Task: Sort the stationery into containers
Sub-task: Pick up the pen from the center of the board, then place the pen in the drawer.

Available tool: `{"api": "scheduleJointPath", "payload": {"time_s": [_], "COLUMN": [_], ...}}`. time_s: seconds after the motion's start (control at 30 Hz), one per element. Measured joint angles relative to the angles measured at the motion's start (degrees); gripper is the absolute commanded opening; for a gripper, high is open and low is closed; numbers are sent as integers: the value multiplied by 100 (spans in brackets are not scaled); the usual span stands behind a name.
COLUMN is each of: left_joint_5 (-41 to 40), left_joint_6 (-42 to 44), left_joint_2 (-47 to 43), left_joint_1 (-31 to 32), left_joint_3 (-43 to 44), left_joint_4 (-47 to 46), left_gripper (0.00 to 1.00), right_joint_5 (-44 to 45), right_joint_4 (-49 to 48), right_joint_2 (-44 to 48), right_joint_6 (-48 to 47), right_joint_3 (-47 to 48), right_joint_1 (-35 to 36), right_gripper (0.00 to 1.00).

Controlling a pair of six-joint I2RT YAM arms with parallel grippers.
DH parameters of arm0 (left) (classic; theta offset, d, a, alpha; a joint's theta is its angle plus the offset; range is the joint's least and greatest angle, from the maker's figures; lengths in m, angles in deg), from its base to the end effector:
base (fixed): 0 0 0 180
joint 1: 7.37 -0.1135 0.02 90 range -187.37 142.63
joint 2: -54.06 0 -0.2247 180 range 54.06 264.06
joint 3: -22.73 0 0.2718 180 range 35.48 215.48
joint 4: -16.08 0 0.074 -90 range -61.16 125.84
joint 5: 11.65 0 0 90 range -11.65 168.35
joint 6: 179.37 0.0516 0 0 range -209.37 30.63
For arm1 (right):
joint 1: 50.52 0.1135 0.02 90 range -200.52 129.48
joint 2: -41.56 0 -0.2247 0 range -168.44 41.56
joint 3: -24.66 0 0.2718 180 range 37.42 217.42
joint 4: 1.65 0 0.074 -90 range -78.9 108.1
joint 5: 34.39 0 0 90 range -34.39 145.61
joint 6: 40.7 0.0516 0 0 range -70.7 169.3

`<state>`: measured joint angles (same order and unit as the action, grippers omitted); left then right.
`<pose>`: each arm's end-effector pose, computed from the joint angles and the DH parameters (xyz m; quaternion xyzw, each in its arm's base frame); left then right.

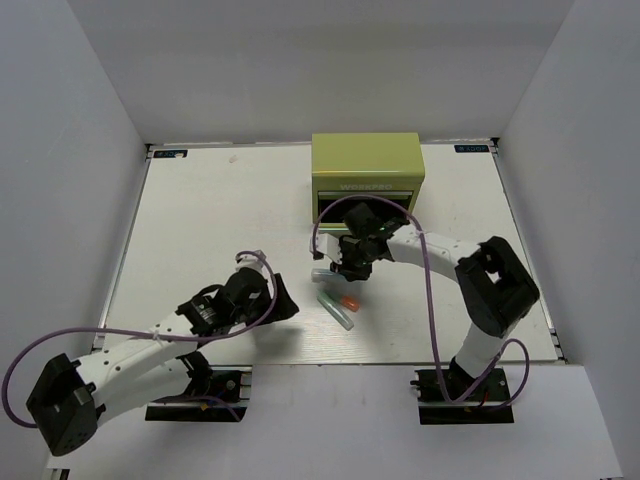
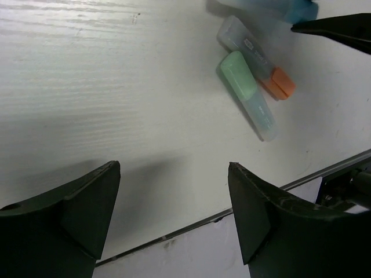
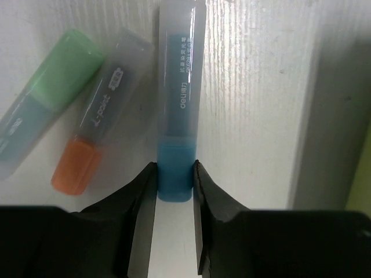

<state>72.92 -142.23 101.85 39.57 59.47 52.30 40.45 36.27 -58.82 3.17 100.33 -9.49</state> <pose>0.1544 -0.1580 0.1357 -0.0653 0.9281 -0.2499 0.2681 0.2660 0.2493 0.1110 -0.6866 0.6762 0.1176 0.2400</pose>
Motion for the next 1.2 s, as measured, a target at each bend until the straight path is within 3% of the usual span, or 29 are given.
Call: {"api": "scheduleJointPath", "payload": {"time_s": [0.37, 0.67, 0.8, 0.93, 1.2], "left_joint_5": [575, 855, 992, 1099, 1263], "left_joint_6": [1453, 2153, 1947, 1340, -166], "left_joint_2": [2234, 2712, 2739, 2802, 3134], "left_joint_1": [11, 13, 13, 13, 13], "left_joint_3": [1436, 1886, 1893, 1912, 2006], "left_joint_4": [-210, -133, -157, -164, -175], "left_gripper": [72, 72, 72, 73, 73], "right_joint_5": [525, 1349, 1576, 1711, 1633], "right_joint_4": [177, 157, 153, 162, 210], "right_joint_2": [1812, 1279, 850, 466, 339], "right_joint_6": [-684, -1443, -1648, -1766, -1609], "right_joint_3": [446, 625, 866, 1222, 1499], "right_joint_1": [-195, -809, -1034, -1158, -1259], "right_gripper": [7, 7, 10, 43, 48]}}
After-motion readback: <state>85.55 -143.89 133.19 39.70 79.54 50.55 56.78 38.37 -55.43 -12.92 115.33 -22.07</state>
